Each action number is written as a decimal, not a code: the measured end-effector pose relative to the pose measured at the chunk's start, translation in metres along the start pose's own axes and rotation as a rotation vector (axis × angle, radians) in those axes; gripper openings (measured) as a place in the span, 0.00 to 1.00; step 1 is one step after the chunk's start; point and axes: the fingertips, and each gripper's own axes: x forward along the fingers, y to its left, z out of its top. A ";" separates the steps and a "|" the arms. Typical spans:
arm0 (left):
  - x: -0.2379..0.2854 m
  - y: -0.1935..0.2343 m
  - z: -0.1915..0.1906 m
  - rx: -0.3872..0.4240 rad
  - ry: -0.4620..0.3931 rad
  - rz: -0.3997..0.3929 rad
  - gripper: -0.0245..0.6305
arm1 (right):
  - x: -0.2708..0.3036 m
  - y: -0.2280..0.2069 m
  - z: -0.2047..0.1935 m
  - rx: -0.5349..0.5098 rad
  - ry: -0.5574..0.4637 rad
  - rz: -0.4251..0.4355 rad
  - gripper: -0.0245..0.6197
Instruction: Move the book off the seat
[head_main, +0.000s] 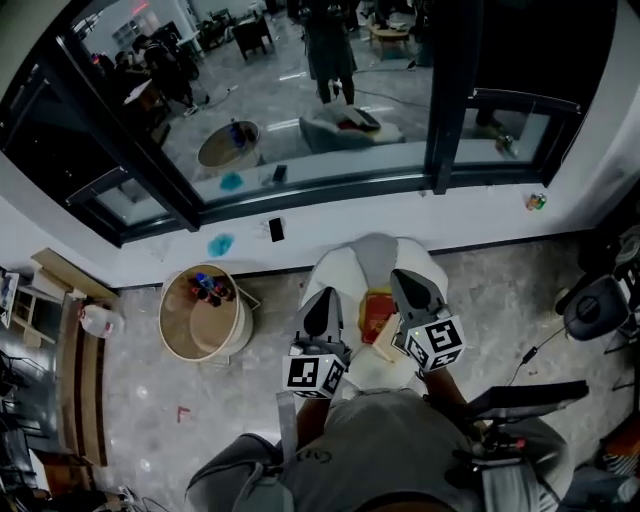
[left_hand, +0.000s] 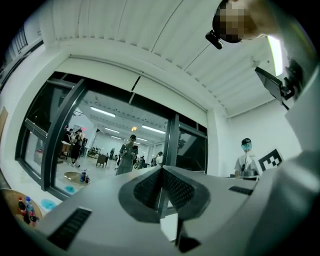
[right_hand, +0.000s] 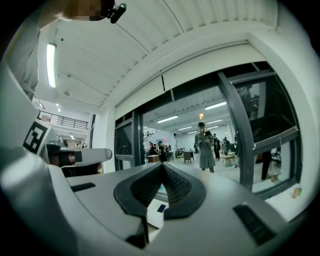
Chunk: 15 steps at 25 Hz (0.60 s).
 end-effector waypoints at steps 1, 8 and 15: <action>0.001 0.002 0.003 -0.006 -0.006 -0.003 0.06 | -0.001 0.004 0.001 -0.015 0.001 -0.002 0.06; 0.010 0.006 -0.005 -0.025 -0.014 -0.010 0.06 | -0.005 0.003 -0.005 -0.073 0.018 -0.024 0.06; 0.009 0.023 -0.012 -0.028 0.001 0.009 0.06 | 0.003 0.002 -0.004 -0.082 0.020 -0.036 0.06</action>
